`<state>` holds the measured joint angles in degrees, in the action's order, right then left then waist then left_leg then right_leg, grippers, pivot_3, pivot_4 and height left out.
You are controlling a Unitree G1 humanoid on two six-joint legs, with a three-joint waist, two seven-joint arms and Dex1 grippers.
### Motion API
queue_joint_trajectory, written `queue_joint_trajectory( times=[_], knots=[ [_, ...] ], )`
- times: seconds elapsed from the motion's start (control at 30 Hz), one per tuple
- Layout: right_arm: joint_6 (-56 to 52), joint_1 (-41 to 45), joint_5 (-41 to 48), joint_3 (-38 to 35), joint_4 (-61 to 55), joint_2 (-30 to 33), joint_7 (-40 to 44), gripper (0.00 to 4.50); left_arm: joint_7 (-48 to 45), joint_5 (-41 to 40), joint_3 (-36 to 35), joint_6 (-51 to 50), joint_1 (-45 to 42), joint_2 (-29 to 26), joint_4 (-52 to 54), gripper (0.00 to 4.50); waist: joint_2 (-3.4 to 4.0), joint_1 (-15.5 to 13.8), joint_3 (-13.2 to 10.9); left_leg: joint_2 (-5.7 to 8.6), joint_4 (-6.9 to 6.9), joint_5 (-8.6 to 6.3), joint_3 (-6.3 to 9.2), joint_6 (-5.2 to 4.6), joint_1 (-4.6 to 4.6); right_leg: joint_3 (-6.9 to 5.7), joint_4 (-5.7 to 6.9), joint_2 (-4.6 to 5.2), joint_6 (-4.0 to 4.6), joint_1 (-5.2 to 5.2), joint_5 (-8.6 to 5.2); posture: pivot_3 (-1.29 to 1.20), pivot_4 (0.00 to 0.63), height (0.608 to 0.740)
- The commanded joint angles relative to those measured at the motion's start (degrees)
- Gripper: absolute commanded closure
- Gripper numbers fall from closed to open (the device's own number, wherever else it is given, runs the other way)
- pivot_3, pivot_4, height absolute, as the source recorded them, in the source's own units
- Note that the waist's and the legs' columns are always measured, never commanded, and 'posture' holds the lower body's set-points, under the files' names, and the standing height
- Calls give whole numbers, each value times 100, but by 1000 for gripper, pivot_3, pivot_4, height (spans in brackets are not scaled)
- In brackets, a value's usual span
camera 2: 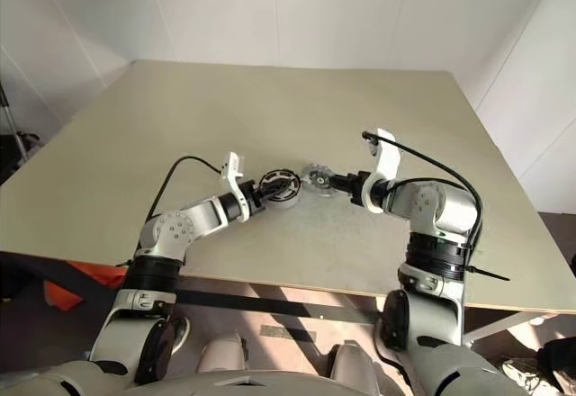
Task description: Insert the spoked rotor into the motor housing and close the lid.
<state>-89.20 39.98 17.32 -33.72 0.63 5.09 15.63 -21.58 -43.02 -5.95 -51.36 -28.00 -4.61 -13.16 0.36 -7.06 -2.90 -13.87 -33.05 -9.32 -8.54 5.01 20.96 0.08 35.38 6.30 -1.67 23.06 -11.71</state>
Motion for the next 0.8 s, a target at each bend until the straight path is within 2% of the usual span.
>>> queue_joint_trajectory(
  times=[0.03,0.2,0.4,0.5,0.8],
  knots=[
    [-327,350,-74,-930,97,-256,-485,2279,-24,103,-32,-53,11,-75,103,2076,3,-6,2,0,0,0,0,1,0,-1,0,0,0,0,0,0,0,740],
    [-330,491,-299,-1564,283,-461,-1066,2279,-36,152,-42,-100,71,-77,196,2076,15,-5,5,0,7,1,0,3,-1,-1,-2,0,-2,1,-1,0,0,740],
    [-330,443,-24,-1729,219,-759,-1235,466,-51,233,-10,-106,76,-95,215,2076,29,5,15,0,14,4,0,7,-18,-1,-3,0,-5,-8,-2,0,0,740],
    [-330,462,98,-1753,190,-913,-1296,466,-72,276,-7,-112,70,-112,205,2076,29,21,15,0,23,10,-1,17,-32,0,-3,-1,-42,-13,-24,0,0,740],
    [-330,629,400,-1872,208,-1400,-1428,466,-81,335,-43,-123,89,-183,215,2076,32,84,16,3,65,31,-1,53,-50,0,-6,-3,-43,-12,-26,0,0,740]
  ],
)
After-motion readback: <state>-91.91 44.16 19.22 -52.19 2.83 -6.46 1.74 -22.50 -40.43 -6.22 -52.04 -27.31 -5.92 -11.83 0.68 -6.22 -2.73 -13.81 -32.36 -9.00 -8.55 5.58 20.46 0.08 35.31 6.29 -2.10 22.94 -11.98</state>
